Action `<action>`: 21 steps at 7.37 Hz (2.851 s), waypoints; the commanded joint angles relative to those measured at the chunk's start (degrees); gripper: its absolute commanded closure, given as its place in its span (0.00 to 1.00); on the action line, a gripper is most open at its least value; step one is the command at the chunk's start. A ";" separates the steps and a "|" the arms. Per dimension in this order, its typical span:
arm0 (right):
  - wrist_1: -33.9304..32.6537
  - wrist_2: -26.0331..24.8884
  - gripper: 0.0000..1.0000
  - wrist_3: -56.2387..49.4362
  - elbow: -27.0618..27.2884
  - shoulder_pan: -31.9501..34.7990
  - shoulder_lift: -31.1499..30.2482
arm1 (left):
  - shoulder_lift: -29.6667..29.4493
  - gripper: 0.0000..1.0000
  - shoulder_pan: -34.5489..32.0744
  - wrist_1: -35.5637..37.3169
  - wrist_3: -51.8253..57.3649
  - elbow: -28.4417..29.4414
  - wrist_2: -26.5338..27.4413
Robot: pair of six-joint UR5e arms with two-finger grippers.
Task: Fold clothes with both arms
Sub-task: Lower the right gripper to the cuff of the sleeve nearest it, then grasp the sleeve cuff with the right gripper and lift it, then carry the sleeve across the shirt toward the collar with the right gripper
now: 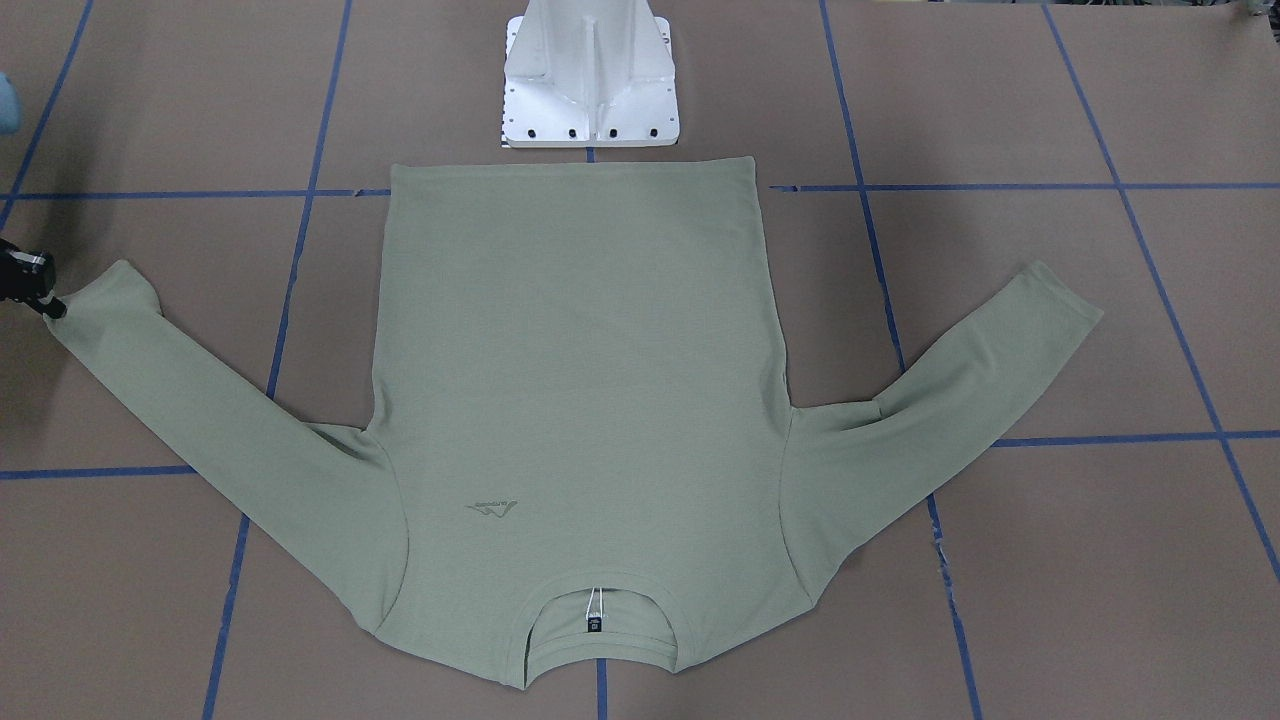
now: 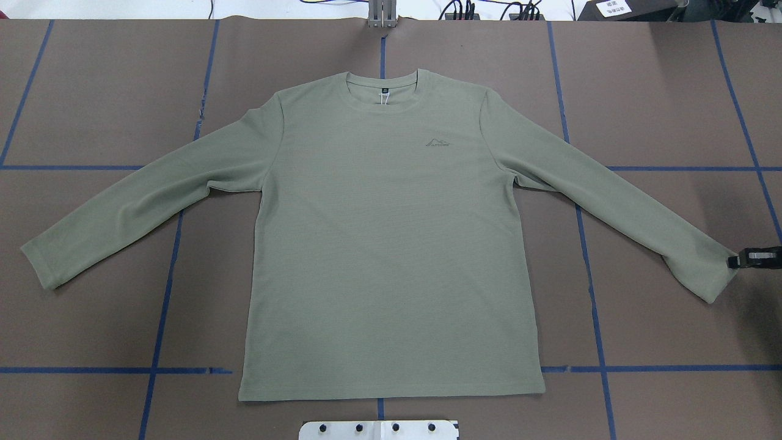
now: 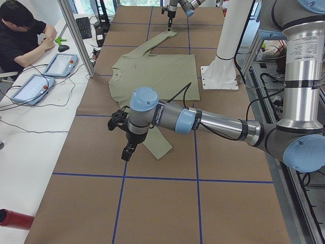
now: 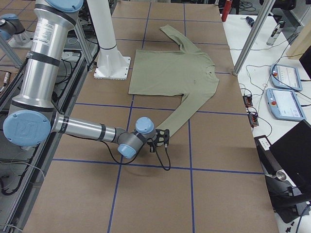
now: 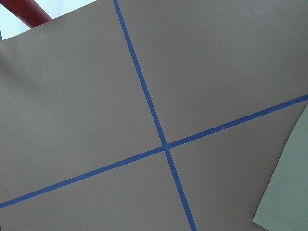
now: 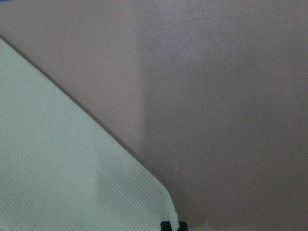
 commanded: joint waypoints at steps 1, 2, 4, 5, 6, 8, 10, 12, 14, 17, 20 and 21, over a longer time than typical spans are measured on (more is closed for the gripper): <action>-0.12 0.02 1.00 0.00 1.01 0.00 -0.55 | 0.01 0.00 0.00 0.00 -0.02 0.00 0.00; -1.51 0.20 1.00 0.09 2.84 0.09 -0.20 | 0.01 0.00 0.00 0.00 -0.02 0.00 0.00; -23.96 -0.41 1.00 0.09 17.96 -0.61 0.94 | 0.01 0.00 0.09 0.00 -0.11 0.09 0.00; -41.25 -0.94 1.00 0.09 27.29 -0.35 5.30 | 0.01 0.00 0.09 0.00 -0.11 0.09 0.00; -57.87 -3.73 1.00 0.09 32.77 -0.18 13.44 | -0.17 0.00 0.09 0.00 -0.11 0.70 -0.09; -89.43 -9.27 1.00 0.09 33.45 -1.57 37.99 | -0.26 0.00 0.09 0.00 -0.11 0.79 -0.09; -104.16 -12.10 1.00 3.22 26.71 -2.81 57.66 | -0.26 0.00 0.09 0.00 -0.20 0.97 -0.09; -104.00 -14.55 1.00 4.39 13.40 -3.07 73.02 | -0.34 0.00 0.09 0.00 -0.20 1.06 -0.09; -99.04 -20.42 1.00 8.14 -5.75 -7.78 88.86 | -0.34 0.00 0.09 0.00 -0.20 1.14 0.00; -85.57 -27.12 1.00 15.80 -18.58 -13.95 94.46 | -0.52 0.00 0.09 0.00 -0.20 1.76 0.00; -76.44 -34.25 1.00 16.35 -23.75 -20.99 93.68 | -0.61 0.00 0.09 0.00 -0.20 2.11 0.00; -75.62 -35.39 1.00 16.35 -25.16 -22.05 93.76 | -0.61 0.00 0.09 0.00 -0.20 2.11 0.00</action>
